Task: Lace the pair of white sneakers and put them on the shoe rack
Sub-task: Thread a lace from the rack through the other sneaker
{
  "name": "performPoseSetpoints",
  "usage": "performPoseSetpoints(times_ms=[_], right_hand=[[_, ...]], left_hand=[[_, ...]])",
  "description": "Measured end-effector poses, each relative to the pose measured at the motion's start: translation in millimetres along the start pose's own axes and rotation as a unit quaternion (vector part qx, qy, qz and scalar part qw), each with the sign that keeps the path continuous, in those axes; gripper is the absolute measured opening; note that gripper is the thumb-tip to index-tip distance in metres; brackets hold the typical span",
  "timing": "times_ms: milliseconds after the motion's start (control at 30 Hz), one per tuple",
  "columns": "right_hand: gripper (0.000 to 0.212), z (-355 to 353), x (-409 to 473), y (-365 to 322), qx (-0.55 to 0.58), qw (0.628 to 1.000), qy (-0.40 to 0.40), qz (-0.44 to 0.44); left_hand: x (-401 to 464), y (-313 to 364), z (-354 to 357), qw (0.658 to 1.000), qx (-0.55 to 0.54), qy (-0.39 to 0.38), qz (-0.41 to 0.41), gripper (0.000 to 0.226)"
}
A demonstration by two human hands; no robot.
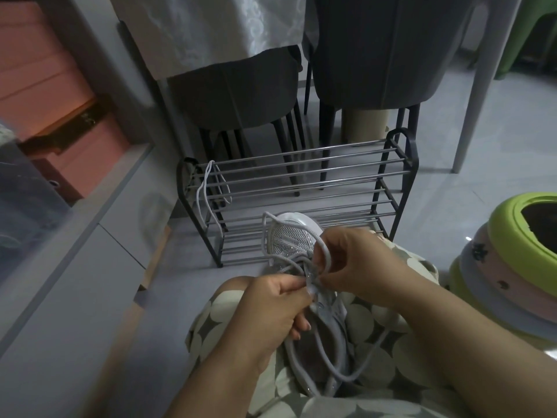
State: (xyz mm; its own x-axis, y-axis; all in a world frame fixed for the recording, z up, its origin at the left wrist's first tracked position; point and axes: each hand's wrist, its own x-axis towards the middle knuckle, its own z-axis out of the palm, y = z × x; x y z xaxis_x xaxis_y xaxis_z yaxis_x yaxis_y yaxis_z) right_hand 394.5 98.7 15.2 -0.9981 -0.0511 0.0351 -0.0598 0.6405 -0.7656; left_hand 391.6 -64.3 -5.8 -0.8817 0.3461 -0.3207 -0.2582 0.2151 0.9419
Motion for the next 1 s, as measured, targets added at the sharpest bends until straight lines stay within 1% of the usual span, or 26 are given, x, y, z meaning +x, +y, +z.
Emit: performPoseSetpoints(times_ms=[100,233,267,333,400,500,533,600,733,800,867,933,1000], right_hand=[[0.024,1.6,1.6,2.6,0.025,1.000,0.003,0.003],[0.018,0.4,2.9,6.2,0.144,0.987,-0.052,0.039],[0.018,1.2,3.1,7.2,0.169,0.983,-0.062,0.045],[0.026,3.6,3.3,7.9,0.201,0.975,-0.078,0.049],[0.036,5.6,2.9,5.6,0.185,0.977,-0.102,0.039],[0.043,7.7,1.6,2.3,0.057,0.991,-0.117,0.026],[0.043,7.1,1.2,1.3,0.039,0.992,-0.117,0.024],[0.039,6.6,1.1,0.8,0.048,0.992,-0.118,0.018],[0.029,7.5,2.1,4.5,0.038,0.994,-0.105,0.022],[0.026,7.8,3.3,9.1,0.052,0.993,-0.103,0.033],[0.025,7.2,2.8,13.2,0.074,0.991,-0.107,0.043],[0.023,6.0,2.8,15.8,0.087,0.990,-0.106,0.044],[0.023,5.4,3.0,16.4,0.102,0.988,-0.101,0.052]], left_hand=[[1.8,-2.3,-1.2,1.000,0.002,0.007,-0.009,0.024],[0.7,-1.7,0.6,1.000,-0.024,0.006,-0.017,0.018],[0.5,-1.5,1.0,0.999,-0.028,0.005,-0.015,0.016],[0.6,-0.7,1.6,0.999,-0.029,0.003,-0.015,0.013],[1.2,-0.1,1.9,1.000,-0.009,0.004,-0.019,0.015],[2.3,-0.6,0.5,0.999,0.044,0.001,-0.014,0.017],[2.3,-0.9,-0.7,0.998,0.060,-0.002,-0.008,0.017],[2.6,-1.1,-3.5,0.996,0.085,-0.010,0.003,0.019],[0.9,2.8,-11.5,0.996,0.088,-0.013,0.017,0.024],[-2.1,8.6,-20.5,0.999,0.032,-0.004,0.017,0.024],[-5.8,16.9,-34.5,0.997,-0.079,0.013,0.008,0.020],[-8.2,24.0,-53.7,0.981,-0.191,0.024,0.006,0.017],[-8.1,26.1,-75.7,0.958,-0.283,0.046,0.005,0.018]])
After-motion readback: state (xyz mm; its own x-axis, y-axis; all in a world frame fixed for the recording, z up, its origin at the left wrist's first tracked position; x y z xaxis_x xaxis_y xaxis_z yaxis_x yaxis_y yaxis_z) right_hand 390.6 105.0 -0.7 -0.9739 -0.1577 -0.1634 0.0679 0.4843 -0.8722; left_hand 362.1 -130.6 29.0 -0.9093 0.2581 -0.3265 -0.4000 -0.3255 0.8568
